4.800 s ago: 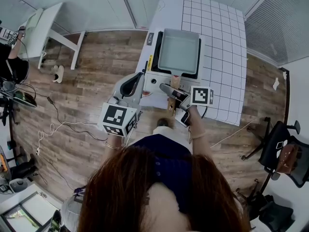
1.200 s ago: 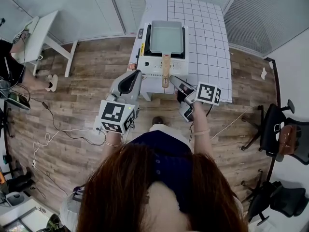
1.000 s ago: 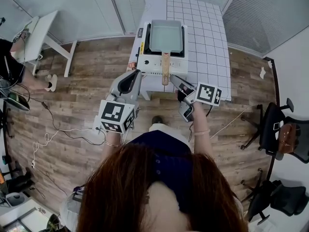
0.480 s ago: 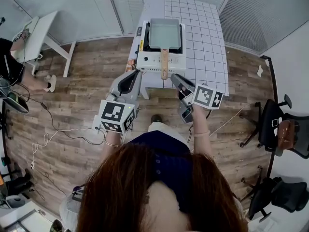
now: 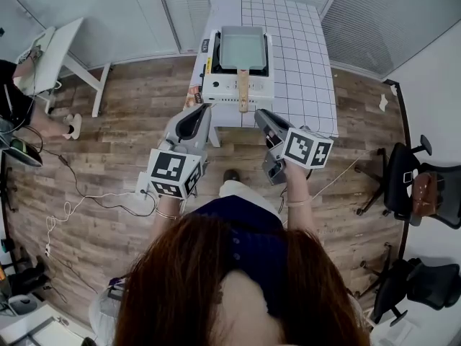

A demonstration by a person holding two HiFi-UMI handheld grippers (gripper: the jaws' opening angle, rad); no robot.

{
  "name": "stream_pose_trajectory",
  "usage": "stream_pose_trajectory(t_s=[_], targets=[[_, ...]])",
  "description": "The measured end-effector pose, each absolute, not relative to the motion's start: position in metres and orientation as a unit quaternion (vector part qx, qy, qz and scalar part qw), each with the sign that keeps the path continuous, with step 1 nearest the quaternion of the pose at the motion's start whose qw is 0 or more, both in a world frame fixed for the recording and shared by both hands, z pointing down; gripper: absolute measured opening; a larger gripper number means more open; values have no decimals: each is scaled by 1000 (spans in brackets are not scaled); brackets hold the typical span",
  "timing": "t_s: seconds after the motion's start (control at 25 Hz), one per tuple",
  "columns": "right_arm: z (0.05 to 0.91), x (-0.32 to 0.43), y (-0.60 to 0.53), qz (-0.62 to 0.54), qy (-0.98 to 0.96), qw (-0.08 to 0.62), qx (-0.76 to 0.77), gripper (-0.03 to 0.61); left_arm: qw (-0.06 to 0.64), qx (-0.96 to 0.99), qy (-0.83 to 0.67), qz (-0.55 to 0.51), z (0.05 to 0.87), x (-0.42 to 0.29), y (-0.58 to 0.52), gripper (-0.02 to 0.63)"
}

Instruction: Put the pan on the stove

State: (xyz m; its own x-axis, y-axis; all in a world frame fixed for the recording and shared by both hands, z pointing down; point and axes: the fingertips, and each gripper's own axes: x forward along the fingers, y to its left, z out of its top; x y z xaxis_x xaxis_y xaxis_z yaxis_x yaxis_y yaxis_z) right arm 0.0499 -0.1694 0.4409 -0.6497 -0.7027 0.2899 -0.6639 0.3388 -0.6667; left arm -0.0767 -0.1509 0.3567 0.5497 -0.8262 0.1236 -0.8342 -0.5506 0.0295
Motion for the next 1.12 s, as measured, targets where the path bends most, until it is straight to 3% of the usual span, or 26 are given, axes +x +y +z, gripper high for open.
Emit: stream_pose_trajectory(t_s=[0.28,1.12], targets=[[432,50,-154,-339,819,1,-463,25,40,881,-469,45,355,-78,-137,10],[402,40,-100,-241,826,-22,-510,11,27,887,-461,34,346,-86,-88,11]])
